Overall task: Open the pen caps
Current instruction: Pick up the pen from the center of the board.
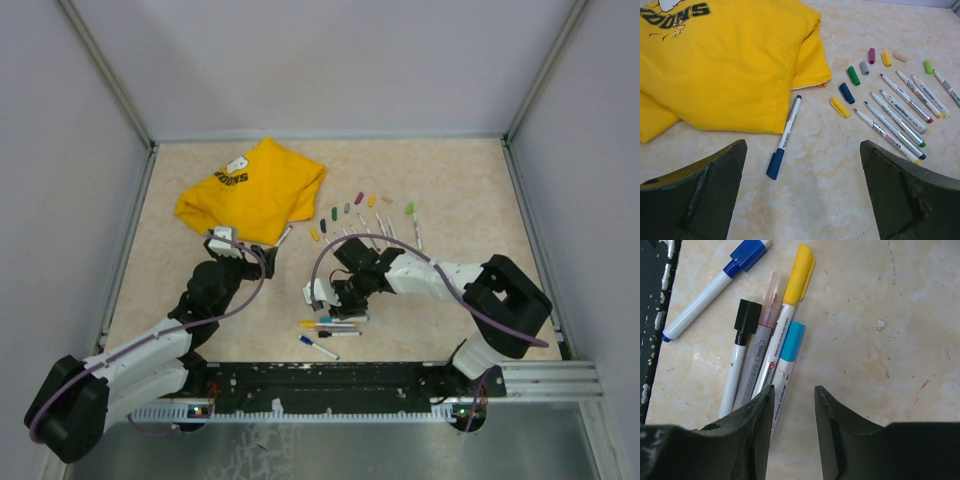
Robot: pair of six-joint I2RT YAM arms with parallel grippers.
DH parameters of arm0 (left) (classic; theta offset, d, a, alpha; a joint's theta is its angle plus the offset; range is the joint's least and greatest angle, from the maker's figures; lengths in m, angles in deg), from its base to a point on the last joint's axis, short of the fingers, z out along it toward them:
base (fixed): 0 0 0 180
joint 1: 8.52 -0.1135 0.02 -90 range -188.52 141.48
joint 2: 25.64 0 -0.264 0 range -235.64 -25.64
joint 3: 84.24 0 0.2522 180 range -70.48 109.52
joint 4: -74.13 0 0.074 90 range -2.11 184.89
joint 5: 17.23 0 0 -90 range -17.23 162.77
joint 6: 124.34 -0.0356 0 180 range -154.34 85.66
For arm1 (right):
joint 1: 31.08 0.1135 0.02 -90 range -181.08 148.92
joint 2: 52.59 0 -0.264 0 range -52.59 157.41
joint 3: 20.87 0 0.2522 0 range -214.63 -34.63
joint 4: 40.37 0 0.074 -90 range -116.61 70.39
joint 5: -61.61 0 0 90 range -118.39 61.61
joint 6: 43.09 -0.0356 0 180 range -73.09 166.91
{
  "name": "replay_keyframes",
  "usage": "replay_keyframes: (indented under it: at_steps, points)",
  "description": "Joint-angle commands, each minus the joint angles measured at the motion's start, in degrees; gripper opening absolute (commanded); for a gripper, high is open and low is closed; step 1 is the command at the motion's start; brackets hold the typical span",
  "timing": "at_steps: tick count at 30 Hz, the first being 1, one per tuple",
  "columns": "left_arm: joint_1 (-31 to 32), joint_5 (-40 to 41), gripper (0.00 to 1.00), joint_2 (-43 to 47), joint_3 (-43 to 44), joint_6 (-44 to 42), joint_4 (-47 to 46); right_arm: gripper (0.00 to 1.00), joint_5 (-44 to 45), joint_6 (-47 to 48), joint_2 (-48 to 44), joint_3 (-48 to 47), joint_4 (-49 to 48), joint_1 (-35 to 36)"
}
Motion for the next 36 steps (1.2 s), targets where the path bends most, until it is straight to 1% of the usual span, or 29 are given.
replay_keyframes:
  at_steps: [1, 17, 36]
  points:
    - [-0.09, 0.72, 1.0, 0.78, -0.43, 0.31, -2.36, 0.38, -0.58, 0.71, 0.65, -2.34, 0.55, 1.08]
    - [-0.09, 0.83, 1.0, 0.97, -0.61, 0.39, -2.36, 0.36, 1.59, -0.59, 2.06, -3.28, 0.83, 1.33]
    - [-0.09, 0.98, 1.0, 1.15, -0.69, 0.46, -2.36, 0.27, 7.16, -4.26, 3.21, -4.53, -0.76, 1.34]
